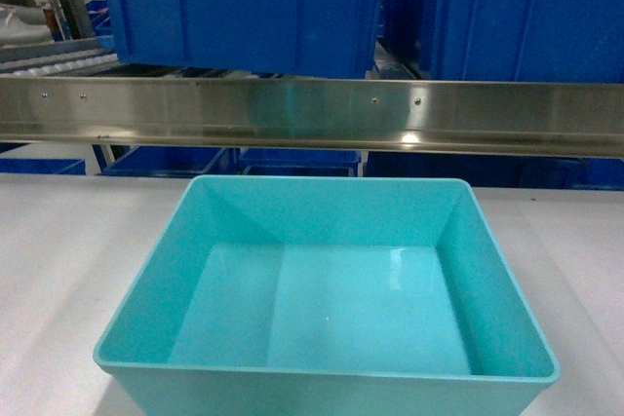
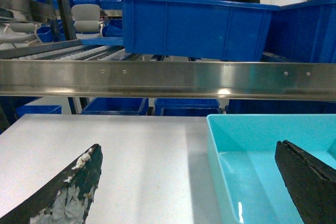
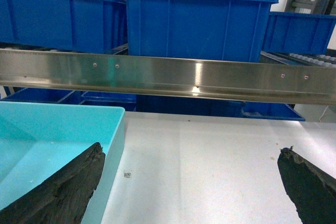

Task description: Organize blue bins on left shelf correctly

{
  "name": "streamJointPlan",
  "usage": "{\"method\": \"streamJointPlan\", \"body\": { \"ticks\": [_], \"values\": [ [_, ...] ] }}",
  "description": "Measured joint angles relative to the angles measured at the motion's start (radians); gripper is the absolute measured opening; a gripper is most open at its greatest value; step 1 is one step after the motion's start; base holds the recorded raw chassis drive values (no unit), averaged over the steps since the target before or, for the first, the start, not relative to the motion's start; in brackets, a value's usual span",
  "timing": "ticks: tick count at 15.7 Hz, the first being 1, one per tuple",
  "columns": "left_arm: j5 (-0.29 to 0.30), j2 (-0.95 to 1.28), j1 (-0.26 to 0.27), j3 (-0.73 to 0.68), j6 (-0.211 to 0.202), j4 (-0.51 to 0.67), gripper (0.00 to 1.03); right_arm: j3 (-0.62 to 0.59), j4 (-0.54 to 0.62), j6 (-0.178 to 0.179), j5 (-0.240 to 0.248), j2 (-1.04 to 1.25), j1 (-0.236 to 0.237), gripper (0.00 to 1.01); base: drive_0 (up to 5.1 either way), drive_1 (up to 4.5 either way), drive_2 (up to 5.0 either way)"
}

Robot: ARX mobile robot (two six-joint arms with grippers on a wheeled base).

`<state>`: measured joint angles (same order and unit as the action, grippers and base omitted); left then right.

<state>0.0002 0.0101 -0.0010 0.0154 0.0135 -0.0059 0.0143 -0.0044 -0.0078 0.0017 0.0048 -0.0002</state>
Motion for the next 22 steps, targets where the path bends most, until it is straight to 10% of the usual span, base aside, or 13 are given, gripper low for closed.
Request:
{"method": "streamJointPlan", "body": {
  "ticks": [20, 22],
  "values": [
    [0.000, 0.000, 0.000, 0.000, 0.000, 0.000, 0.98, 0.000, 0.002, 0.000, 0.000, 0.000, 0.000, 0.98, 0.0, 0.00, 0.0],
    [0.070, 0.291, 0.082, 0.019, 0.006, 0.319, 0.98, 0.032, 0.367, -0.006, 0.072, 0.342, 0.142, 0.98, 0.0, 0.00, 0.0]
  ]
}}
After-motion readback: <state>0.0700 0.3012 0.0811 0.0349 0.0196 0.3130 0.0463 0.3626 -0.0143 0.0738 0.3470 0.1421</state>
